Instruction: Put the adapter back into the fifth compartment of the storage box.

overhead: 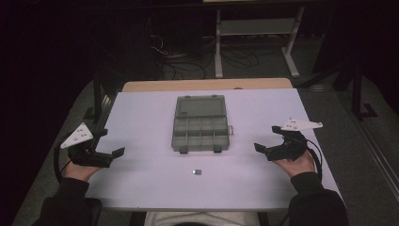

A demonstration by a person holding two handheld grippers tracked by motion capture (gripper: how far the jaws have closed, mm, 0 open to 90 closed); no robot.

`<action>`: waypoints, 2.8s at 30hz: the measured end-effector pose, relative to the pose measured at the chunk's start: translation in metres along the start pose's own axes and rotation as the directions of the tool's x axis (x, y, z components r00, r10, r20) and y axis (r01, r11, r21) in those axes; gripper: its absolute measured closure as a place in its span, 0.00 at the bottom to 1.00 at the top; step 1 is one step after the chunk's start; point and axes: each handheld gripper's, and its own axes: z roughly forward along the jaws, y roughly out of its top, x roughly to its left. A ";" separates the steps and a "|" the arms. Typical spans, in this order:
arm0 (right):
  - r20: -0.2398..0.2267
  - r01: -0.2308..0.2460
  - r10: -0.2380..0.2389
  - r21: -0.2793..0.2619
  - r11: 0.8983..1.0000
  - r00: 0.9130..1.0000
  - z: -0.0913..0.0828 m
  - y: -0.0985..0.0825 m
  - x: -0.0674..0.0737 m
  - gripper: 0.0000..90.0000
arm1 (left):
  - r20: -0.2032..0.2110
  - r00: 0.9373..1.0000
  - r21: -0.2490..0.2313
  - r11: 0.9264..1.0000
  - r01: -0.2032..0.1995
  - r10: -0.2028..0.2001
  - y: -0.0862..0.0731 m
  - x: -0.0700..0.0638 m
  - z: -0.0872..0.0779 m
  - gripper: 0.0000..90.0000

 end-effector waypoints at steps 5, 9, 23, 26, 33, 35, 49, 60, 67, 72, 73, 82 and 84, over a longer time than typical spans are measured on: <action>0.000 0.000 0.000 0.001 1.000 1.000 0.000 0.000 0.000 0.00 | 0.021 1.000 0.018 1.000 -0.024 0.023 0.009 -0.001 0.003 0.00; -0.001 0.001 -0.001 0.000 1.000 1.000 0.000 0.000 0.000 0.00 | 0.035 0.999 0.032 0.999 -0.037 0.036 0.014 -0.002 0.006 0.00; -0.008 0.002 -0.002 0.008 1.000 1.000 0.001 0.000 0.000 0.00 | 0.088 0.993 0.064 0.994 -0.088 0.083 0.030 -0.011 0.015 0.00; -0.008 0.002 -0.002 0.008 1.000 1.000 0.001 0.000 0.000 0.00 | 0.097 0.991 0.069 0.993 -0.095 0.088 0.032 -0.012 0.017 0.00; -0.014 0.004 -0.004 0.009 1.000 1.000 0.001 0.000 0.001 0.00 | 0.137 0.984 0.089 0.988 -0.128 0.115 0.040 -0.019 0.024 0.00; -0.014 0.004 -0.004 0.010 1.000 1.000 0.001 0.000 0.001 0.00 | 0.143 0.983 0.090 0.988 -0.129 0.115 0.042 -0.020 0.025 0.00; -0.020 0.011 -0.010 0.015 1.000 1.000 0.002 0.000 0.002 0.00 | 0.219 0.962 0.128 0.972 -0.197 0.166 0.059 -0.035 0.044 0.00; -0.022 0.010 -0.010 0.017 1.000 1.000 0.002 0.000 0.002 0.00 | 0.253 0.949 0.144 0.962 -0.230 0.189 0.068 -0.043 0.054 0.00; -0.030 0.011 -0.011 0.018 1.000 1.000 0.003 0.000 0.002 0.00 | 0.284 0.936 0.154 0.954 -0.256 0.205 0.071 -0.049 0.062 0.00; -0.031 0.013 -0.012 0.019 1.000 0.999 0.003 0.000 0.002 0.00 | 0.304 0.928 0.167 0.947 -0.273 0.214 0.072 -0.054 0.068 0.00; -0.031 0.014 -0.013 0.019 1.000 0.999 0.003 0.000 0.002 0.00 | 0.307 0.927 0.168 0.946 -0.276 0.216 0.072 -0.055 0.068 0.00; -0.032 0.014 -0.013 0.019 1.000 0.999 0.003 0.000 0.002 0.00 | 0.325 0.920 0.166 0.944 -0.284 0.220 0.075 -0.060 0.075 0.00; -0.034 0.014 -0.013 0.020 1.000 0.999 0.003 0.000 0.003 0.00 | 0.336 0.914 0.176 0.938 -0.298 0.227 0.075 -0.062 0.079 0.00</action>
